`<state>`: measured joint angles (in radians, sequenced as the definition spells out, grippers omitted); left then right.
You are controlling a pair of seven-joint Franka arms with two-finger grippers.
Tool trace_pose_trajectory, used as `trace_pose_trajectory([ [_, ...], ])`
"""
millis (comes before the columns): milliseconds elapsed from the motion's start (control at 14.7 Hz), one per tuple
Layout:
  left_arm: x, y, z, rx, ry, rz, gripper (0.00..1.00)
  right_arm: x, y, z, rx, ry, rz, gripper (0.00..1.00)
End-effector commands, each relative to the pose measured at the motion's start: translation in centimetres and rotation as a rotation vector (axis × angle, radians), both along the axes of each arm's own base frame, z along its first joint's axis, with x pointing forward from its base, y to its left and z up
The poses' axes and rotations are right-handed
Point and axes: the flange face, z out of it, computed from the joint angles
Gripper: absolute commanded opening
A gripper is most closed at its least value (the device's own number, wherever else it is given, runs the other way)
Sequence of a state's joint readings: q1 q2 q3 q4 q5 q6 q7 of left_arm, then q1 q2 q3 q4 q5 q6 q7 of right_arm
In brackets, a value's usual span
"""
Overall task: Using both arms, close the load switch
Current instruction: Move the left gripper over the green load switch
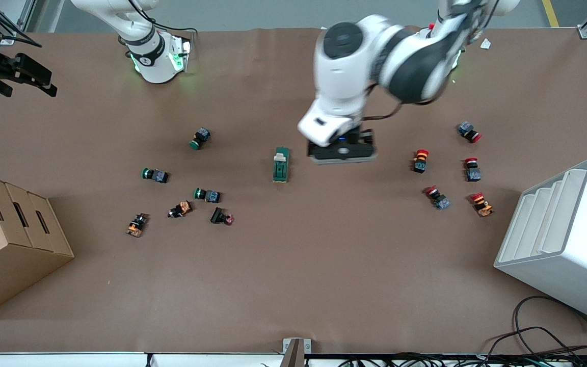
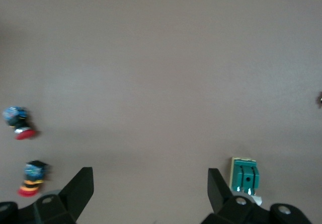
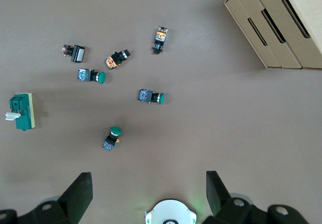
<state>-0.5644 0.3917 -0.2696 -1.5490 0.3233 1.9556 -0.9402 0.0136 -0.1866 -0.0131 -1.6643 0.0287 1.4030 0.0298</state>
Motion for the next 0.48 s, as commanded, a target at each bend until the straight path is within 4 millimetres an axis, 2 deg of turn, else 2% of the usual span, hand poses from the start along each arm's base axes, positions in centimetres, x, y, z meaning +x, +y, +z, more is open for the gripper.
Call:
trace_pose_trajectory([
  [0, -4.4, -6.5, -5.8, 0.054, -0.064, 0.017, 1.0, -0.6, 0.0, 0.4, 0.012, -0.011, 0.007, 1.0],
  [272, -11.4, -12.7, -11.9, 0.033, -0.193, 0.105, 1.0, -0.6, 0.0, 0.4, 0.012, -0.011, 0.007, 1.0],
  [408, -15.5, -14.2, -14.5, 0.05, -0.22, 0.117, 1.0, -0.5, -0.1, 0.3, 0.01, -0.008, 0.004, 1.0],
])
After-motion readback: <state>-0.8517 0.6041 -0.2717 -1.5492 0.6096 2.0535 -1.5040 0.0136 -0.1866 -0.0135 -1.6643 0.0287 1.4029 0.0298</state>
